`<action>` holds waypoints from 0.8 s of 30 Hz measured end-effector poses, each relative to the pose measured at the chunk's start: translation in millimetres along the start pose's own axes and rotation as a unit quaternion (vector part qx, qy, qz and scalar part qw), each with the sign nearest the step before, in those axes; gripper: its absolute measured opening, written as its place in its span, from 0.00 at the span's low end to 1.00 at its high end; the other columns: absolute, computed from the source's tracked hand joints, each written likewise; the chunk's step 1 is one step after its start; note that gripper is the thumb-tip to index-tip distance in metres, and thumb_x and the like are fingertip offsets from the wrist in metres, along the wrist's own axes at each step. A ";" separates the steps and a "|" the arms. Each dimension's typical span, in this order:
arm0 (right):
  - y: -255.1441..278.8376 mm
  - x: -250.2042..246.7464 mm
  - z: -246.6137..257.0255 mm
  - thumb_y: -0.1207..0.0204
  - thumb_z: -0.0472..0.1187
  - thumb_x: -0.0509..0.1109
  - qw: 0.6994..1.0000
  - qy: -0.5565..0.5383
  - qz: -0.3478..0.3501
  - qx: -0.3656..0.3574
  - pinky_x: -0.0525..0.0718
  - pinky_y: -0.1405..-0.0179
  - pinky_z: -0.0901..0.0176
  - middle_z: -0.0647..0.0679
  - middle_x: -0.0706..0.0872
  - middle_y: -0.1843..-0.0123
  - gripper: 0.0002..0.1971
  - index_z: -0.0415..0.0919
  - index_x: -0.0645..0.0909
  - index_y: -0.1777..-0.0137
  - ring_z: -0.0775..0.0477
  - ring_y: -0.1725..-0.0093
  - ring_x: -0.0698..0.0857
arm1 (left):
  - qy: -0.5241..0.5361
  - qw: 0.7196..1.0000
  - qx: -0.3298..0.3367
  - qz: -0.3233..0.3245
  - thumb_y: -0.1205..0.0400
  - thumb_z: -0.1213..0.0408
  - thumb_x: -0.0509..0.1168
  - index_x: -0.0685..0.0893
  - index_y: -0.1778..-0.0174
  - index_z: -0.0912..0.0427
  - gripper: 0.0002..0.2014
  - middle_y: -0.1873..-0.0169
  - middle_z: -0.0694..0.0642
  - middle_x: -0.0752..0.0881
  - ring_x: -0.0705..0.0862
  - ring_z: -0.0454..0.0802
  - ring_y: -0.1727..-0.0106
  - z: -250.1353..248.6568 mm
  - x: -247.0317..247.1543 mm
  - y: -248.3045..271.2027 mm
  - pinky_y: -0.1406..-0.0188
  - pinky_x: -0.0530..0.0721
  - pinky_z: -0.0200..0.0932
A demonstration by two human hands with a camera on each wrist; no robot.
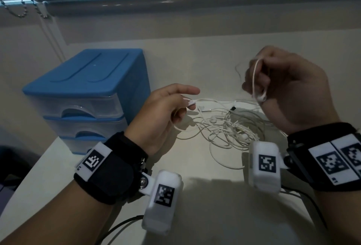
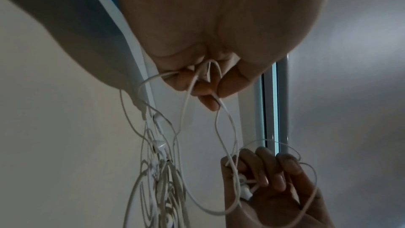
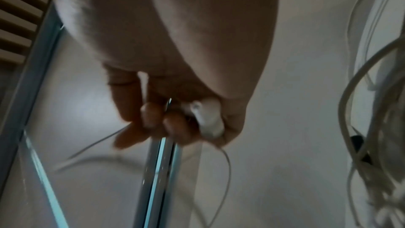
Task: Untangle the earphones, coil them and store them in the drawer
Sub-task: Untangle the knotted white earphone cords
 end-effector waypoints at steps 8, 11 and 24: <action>19.5 39.8 -8.0 0.34 0.34 0.66 0.954 0.093 0.280 0.054 0.71 0.71 0.55 0.27 0.74 0.74 0.13 0.23 0.89 0.61 0.40 0.75 0.72 | -0.092 0.991 0.082 -0.051 0.17 0.72 0.71 0.92 0.44 0.59 0.09 0.59 0.48 0.92 0.84 0.38 0.62 -3.3 -8.3 0.6 0.64 0.79 0.30; 23.8 43.8 -16.0 0.28 0.33 0.72 0.926 0.184 0.316 0.097 0.80 0.67 0.55 0.28 0.82 0.73 0.10 0.28 0.92 0.53 0.34 0.73 0.81 | -0.091 0.990 0.101 -0.050 0.18 0.71 0.72 0.92 0.43 0.59 0.09 0.53 0.55 0.94 0.85 0.40 0.60 -7.1 -5.7 2.8 0.62 0.80 0.29; 3.6 19.3 -15.6 0.21 0.30 0.74 0.957 0.288 0.026 -0.037 0.76 0.71 0.58 0.47 0.89 0.64 0.08 0.41 0.92 0.49 0.48 0.70 0.79 | -0.062 0.985 0.162 0.018 0.18 0.77 0.70 0.90 0.44 0.66 0.09 0.54 0.57 0.94 0.91 0.40 0.52 -17.2 6.1 9.3 0.57 0.81 0.27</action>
Point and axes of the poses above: each hand's wrist, its own y-axis away from the middle knuckle, its own x-axis out of the palm, z = x × y, the point moved 4 cm from there along -y, towards the middle knuckle
